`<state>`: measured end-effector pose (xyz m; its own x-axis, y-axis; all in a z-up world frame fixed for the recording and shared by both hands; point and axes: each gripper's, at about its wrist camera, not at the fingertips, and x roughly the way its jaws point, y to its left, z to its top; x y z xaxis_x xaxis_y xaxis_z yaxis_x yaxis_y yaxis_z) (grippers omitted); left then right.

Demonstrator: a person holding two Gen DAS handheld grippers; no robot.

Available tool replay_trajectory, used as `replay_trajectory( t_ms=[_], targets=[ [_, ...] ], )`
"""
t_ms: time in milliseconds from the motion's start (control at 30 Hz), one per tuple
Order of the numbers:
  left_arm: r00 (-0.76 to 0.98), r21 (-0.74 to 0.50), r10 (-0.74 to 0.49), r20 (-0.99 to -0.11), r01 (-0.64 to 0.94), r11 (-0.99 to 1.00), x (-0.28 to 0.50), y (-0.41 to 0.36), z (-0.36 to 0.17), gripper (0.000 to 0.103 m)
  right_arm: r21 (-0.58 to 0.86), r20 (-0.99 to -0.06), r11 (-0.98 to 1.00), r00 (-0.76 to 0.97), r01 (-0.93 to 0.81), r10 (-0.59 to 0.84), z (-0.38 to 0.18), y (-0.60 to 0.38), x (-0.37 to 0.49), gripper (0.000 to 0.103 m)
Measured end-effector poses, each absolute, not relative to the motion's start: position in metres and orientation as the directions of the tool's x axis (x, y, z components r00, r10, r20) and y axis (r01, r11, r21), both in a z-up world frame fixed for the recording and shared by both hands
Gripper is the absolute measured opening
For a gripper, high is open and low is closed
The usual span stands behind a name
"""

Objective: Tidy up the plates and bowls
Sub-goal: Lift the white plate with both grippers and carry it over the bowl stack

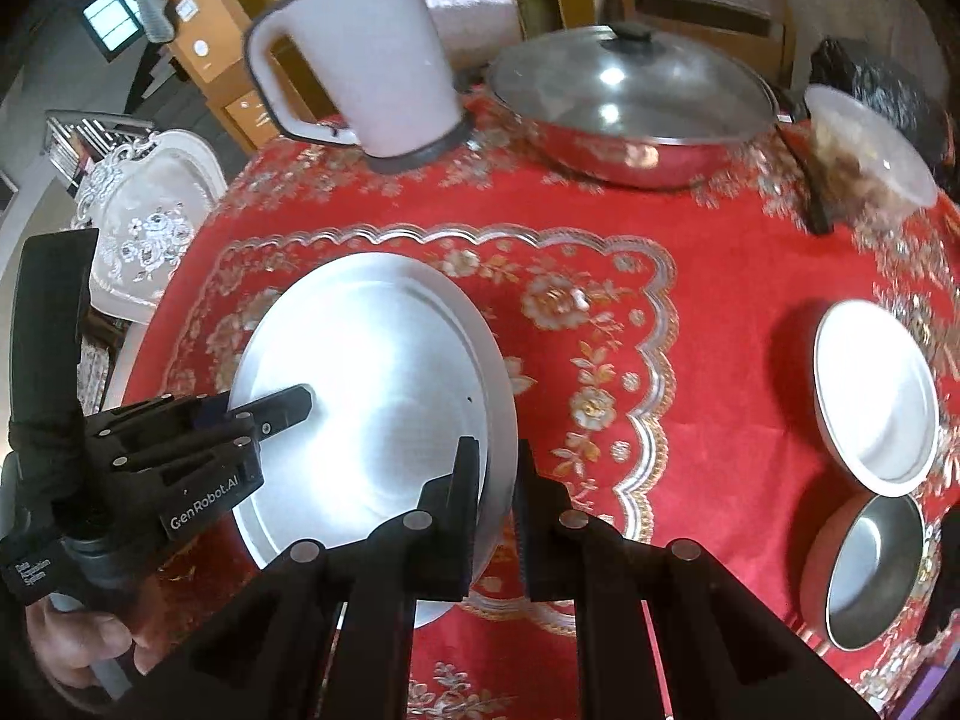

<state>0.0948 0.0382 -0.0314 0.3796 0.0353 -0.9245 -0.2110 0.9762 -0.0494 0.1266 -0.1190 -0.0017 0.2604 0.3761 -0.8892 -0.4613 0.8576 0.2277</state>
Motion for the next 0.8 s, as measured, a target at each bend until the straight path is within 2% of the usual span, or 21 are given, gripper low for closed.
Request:
replay_trajectory(
  t_ms=[400, 800],
  targets=[
    [0.412, -0.045, 0.083, -0.908, -0.293, 0.955, 0.052, 0.092, -0.007, 0.019, 0.212, -0.875, 0.809, 0.262, -0.548, 0.407, 0.025, -0.059, 0.089, 0.011],
    [0.386, -0.032, 0.155, -0.909, -0.435, 0.900, -0.003, 0.165, -0.002, 0.020, 0.227, -0.866, 0.713, 0.197, -0.663, 0.460, 0.028, 0.023, 0.044, 0.011]
  ],
)
